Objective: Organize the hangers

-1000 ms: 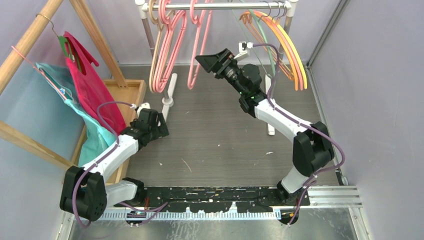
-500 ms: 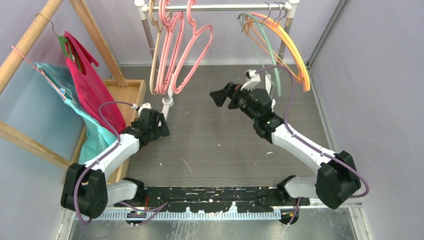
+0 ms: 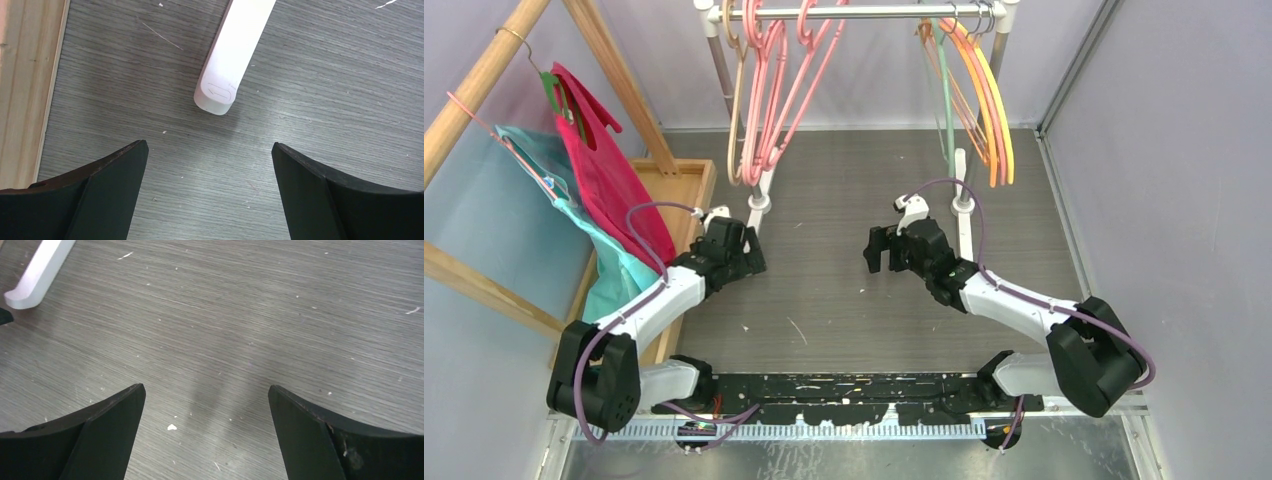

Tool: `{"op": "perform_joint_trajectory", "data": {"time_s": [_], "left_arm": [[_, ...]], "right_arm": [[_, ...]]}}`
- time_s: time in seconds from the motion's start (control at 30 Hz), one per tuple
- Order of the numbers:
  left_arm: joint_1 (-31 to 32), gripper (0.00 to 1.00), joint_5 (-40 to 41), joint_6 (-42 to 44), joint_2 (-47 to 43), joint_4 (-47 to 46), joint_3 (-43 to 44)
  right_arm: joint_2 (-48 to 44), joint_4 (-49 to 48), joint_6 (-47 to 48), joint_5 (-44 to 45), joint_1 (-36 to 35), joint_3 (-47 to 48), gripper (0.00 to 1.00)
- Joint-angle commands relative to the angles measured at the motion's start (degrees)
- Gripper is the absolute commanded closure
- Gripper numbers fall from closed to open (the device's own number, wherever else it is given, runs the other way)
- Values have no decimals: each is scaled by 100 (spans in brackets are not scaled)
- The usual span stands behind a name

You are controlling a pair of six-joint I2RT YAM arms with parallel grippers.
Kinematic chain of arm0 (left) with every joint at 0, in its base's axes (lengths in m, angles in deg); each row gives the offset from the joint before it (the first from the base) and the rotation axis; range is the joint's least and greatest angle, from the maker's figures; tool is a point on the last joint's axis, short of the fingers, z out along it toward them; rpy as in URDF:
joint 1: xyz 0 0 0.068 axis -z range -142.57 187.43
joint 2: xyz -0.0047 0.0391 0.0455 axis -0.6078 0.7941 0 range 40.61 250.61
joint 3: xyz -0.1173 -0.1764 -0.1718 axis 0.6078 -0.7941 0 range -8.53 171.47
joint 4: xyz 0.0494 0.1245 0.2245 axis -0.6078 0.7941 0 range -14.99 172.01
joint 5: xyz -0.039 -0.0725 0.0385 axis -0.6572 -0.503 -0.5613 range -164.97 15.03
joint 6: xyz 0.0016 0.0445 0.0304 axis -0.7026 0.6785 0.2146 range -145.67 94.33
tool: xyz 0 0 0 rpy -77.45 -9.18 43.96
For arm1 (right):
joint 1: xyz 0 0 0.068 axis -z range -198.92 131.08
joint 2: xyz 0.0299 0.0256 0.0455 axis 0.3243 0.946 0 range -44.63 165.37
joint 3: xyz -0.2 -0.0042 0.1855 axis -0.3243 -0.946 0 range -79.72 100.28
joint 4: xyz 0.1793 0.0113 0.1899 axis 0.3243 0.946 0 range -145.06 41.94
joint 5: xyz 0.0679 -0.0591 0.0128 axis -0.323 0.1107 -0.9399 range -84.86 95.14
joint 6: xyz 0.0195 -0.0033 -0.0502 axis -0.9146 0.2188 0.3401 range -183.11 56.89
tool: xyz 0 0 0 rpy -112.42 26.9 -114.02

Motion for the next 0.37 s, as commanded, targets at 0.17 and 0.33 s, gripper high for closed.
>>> {"op": "perform_joint_trajectory", "data": {"time_s": [0.17, 0.33], "left_arm": [[39, 2, -96, 121, 76, -330, -42], [48, 2, -91, 112, 47, -345, -66]], "right_arm": [[110, -253, 323, 376, -23, 67, 0], [50, -220, 318, 554, -29, 55, 0]]}}
